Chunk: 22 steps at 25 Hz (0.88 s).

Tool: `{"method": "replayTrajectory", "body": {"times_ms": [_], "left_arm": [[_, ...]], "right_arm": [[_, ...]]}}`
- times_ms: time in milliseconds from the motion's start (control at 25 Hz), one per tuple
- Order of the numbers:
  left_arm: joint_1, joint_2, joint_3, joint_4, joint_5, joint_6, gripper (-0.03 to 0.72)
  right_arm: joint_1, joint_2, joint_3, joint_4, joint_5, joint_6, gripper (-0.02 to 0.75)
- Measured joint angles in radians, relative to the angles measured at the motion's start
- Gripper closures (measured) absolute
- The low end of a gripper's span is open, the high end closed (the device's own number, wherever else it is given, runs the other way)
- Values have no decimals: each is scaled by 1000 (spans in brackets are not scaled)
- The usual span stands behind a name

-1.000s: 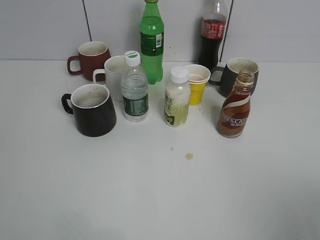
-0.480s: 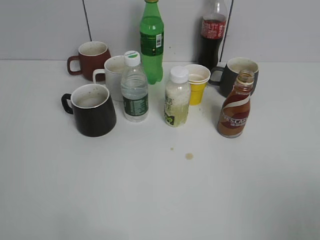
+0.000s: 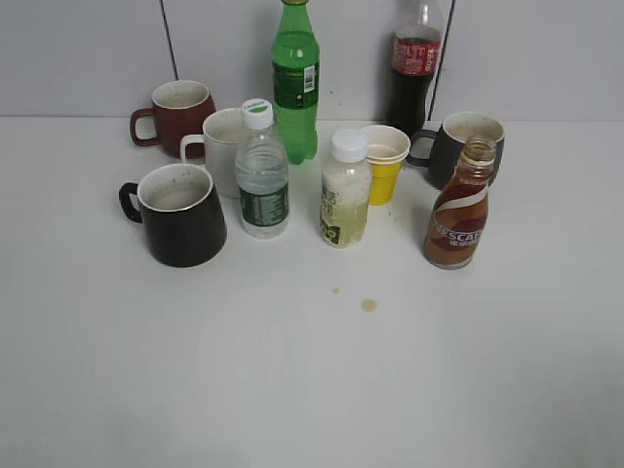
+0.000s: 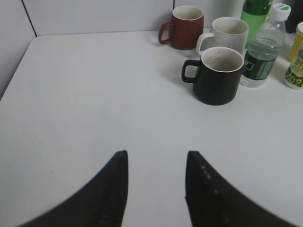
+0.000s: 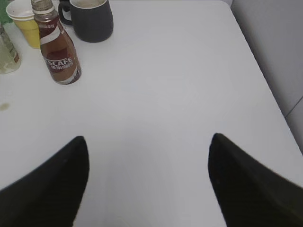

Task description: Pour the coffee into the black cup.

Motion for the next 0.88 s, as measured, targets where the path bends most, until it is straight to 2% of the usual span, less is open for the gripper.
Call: {"method": "replayTrajectory", "body": {"times_ms": [160, 280, 440, 640, 880], "left_arm": [[-60, 65, -13, 25, -114, 0, 374], [-91, 130, -1, 85, -326, 0, 374], [-102, 266, 67, 131, -662, 0, 374], [-102, 543, 147, 132, -1049, 0, 374], [-102, 995, 155, 128, -1407, 0, 374]], "right_arm": [[0, 39, -21, 9, -82, -15, 153], [0, 127, -19, 50, -201, -45, 153], [0, 302, 18, 90, -453, -86, 153], [29, 523, 33, 99, -734, -92, 151], [58, 799, 34, 100, -985, -94, 151]]}}
